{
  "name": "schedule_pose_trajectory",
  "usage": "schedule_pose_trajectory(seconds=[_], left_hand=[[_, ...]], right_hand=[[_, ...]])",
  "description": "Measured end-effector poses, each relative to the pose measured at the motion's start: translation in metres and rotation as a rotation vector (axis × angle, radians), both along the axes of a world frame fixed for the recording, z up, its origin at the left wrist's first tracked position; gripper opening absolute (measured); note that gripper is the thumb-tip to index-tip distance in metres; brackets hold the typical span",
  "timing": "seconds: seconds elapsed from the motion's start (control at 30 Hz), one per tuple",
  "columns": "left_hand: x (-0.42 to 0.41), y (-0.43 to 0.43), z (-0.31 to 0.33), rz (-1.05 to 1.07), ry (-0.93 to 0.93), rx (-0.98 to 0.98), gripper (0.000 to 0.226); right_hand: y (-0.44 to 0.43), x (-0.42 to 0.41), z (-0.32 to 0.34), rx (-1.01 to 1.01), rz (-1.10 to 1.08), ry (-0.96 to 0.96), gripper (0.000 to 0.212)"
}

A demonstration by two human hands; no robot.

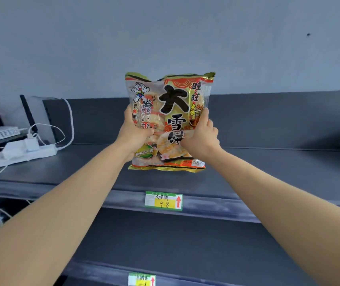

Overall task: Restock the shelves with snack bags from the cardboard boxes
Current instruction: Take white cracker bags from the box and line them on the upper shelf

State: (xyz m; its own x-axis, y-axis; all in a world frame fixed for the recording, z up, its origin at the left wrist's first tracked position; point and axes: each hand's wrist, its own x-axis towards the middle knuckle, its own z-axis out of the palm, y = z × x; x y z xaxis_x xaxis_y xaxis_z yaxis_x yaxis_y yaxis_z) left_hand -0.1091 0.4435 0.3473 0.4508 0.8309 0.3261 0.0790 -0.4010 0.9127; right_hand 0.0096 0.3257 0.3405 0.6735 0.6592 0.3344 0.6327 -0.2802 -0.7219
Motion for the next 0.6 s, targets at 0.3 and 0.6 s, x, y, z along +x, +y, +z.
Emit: schedule_pose_trajectory(seconds=[0.3,0.6], left_hand=[[-0.055,0.041,-0.004,0.062,-0.012,-0.075,0.082],[-0.100,0.138,0.001,0.049,0.023,-0.068,0.084]], right_hand=[[0.051,-0.039,-0.002,-0.008,0.123,-0.058,0.101],[0.142,-0.083,0.004,0.003,0.136,-0.040,0.100]])
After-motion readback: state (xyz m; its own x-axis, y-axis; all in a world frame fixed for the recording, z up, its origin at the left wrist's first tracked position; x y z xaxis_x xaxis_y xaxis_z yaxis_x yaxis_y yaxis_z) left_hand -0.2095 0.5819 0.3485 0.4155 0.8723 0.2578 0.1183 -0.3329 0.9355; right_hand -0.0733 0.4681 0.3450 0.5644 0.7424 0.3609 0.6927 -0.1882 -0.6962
